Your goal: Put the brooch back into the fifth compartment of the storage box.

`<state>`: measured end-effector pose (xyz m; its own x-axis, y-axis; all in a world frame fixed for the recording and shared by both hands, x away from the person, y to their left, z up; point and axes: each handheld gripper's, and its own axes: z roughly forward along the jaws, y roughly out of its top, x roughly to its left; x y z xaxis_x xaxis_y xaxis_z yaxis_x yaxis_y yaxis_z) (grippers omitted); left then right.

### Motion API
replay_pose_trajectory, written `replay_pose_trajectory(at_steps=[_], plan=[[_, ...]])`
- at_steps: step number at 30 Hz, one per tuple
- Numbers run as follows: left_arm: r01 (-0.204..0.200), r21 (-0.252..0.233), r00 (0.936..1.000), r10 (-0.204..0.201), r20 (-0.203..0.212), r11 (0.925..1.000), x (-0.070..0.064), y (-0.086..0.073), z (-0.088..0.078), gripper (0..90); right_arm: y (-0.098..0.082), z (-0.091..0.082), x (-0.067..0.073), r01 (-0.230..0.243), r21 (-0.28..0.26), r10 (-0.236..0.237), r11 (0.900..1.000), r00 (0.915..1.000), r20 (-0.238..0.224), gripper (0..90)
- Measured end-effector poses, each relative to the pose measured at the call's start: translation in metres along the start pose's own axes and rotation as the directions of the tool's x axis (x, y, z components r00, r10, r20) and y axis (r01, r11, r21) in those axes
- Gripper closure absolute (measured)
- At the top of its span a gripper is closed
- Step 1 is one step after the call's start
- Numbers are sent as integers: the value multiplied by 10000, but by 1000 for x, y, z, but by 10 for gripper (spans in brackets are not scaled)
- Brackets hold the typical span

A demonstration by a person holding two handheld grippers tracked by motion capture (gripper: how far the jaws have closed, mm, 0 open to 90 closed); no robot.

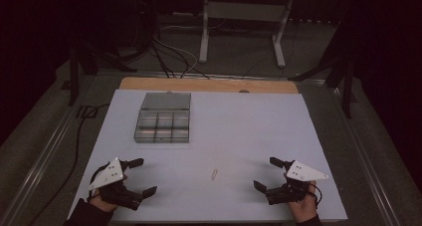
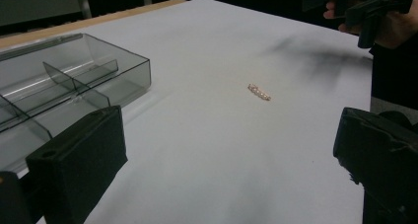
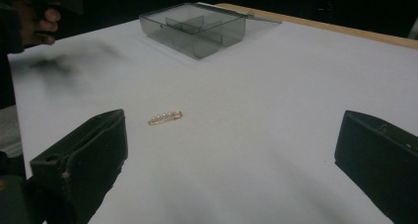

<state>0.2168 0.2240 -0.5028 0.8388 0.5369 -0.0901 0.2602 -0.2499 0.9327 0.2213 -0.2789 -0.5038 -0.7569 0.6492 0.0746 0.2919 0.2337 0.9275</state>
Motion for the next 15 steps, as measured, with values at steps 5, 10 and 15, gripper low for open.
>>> replay_pose_trajectory(at_steps=[5,10,15], plan=[[-61,98,10000,61,28,9999,0,4,3,11,0,0,1,33,23,-33,10000,10000,-28,0],[-90,187,9999,87,122,9998,1,10,10,11,0,0,1,-1,13,1,10000,10000,-31,0],[-122,163,9997,118,204,9998,1,15,15,11,0,1,1,-8,19,8,10000,10000,-34,0]])
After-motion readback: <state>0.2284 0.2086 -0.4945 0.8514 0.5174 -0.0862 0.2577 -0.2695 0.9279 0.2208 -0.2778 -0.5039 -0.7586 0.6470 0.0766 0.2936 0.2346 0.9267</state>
